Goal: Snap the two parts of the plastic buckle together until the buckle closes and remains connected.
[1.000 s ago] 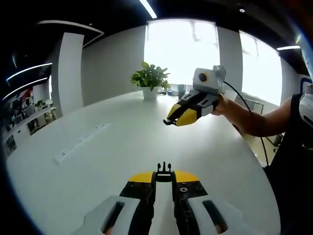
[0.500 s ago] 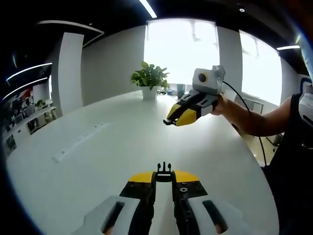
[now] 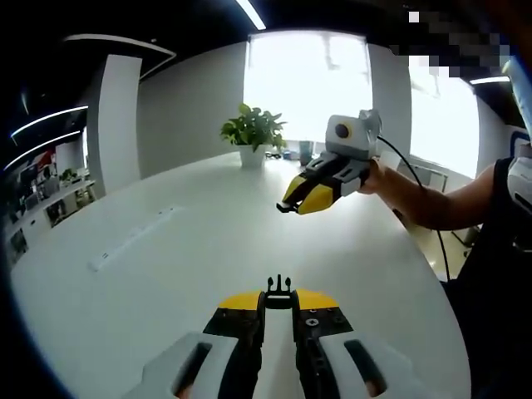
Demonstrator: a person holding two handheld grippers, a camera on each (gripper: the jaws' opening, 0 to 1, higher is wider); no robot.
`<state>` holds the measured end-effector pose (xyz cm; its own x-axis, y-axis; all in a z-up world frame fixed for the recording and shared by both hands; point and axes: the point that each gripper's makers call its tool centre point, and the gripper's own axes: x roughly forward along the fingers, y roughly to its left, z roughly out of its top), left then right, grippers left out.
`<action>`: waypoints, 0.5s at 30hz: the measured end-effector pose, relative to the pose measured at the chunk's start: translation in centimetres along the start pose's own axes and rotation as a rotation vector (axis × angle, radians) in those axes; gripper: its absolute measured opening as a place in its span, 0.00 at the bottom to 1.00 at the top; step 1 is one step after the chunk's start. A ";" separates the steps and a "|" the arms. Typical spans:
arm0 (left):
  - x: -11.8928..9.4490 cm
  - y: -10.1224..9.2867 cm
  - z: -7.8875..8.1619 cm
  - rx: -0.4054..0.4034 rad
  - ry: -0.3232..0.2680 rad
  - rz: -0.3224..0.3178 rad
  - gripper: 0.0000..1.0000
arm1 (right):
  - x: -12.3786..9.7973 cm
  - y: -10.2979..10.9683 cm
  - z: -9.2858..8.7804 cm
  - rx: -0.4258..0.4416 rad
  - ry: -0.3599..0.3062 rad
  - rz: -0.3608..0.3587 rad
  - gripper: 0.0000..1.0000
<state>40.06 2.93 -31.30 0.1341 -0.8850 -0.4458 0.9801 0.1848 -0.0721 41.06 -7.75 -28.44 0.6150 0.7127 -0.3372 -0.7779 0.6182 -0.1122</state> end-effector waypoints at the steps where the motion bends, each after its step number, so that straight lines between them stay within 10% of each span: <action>1: -0.1 -0.1 0.0 0.001 0.000 0.000 0.11 | 0.0 0.0 0.0 0.001 -0.001 0.000 0.11; 15: -0.9 -1.4 0.5 0.029 -0.004 0.014 0.11 | -0.7 1.0 -0.3 -0.007 0.009 -0.004 0.11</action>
<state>38.65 3.20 -30.34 0.1483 -0.8843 -0.4427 0.9820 0.1847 -0.0399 39.79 -7.72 -28.57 0.6172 0.7069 -0.3455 -0.7762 0.6188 -0.1204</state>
